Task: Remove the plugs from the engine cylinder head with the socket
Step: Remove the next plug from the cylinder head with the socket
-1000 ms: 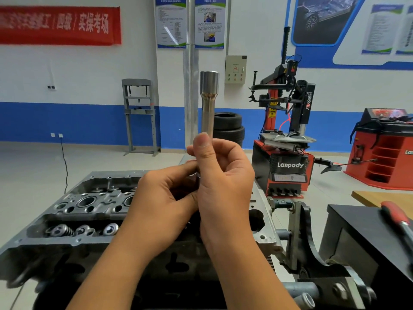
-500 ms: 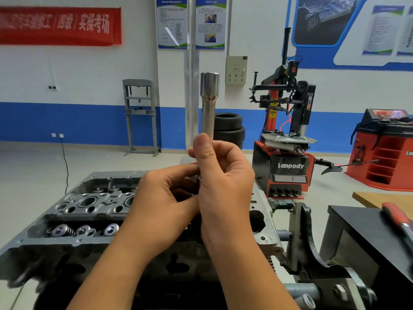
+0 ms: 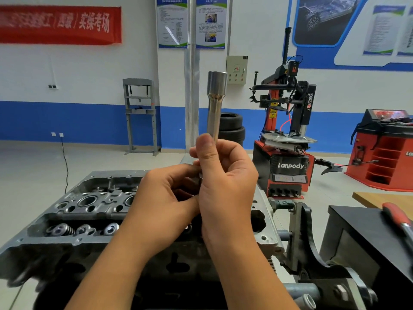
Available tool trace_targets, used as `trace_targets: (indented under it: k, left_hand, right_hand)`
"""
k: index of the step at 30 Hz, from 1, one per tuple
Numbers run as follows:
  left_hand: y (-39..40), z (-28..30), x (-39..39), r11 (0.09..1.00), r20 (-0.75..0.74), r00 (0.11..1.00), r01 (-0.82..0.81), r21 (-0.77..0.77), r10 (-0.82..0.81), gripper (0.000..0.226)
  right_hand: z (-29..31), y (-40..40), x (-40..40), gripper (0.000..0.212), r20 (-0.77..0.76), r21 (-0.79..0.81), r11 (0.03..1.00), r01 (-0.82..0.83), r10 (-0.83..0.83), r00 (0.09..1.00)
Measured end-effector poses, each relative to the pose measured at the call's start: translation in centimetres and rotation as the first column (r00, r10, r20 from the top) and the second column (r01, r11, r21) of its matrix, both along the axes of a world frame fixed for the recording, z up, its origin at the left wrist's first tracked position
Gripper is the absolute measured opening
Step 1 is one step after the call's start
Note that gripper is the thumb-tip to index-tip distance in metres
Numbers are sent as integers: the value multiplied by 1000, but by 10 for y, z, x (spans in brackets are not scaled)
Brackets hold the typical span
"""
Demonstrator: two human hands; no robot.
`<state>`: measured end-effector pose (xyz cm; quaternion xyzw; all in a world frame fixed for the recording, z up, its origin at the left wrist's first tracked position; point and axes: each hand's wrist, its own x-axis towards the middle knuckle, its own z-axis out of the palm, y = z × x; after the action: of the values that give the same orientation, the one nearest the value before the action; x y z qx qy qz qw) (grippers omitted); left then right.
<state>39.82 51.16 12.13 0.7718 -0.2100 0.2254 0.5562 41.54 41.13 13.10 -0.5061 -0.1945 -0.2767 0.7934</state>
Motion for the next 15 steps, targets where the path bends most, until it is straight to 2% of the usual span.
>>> trace_targets:
  k: [3,5,8,13,15]
  left_hand:
    - [2,2,-2,992,-6,1000,-7,127,7,36]
    - [6,4,-4,980,-36,998,53,191,-47,34]
    - [11,6,-6,977,-29,995,97,188,-94,38]
    - [8,1,-4,986,3,1000,-28,165,28,31]
    - [11,0,-3,984,-9,1000,-22,179,24,31]
  right_hand:
    - [1,1,0,30,28,-60,998,27,-26,999]
    - [1,2,0,38,27,-85,996,33,-31,999]
    - [2,3,-1,45,10,-77,997,-26,27,1000]
    - [2,1,-4,41,28,-49,999,-15,17,999]
    - [2,2,-3,37,43,-55,998,-3,5,999]
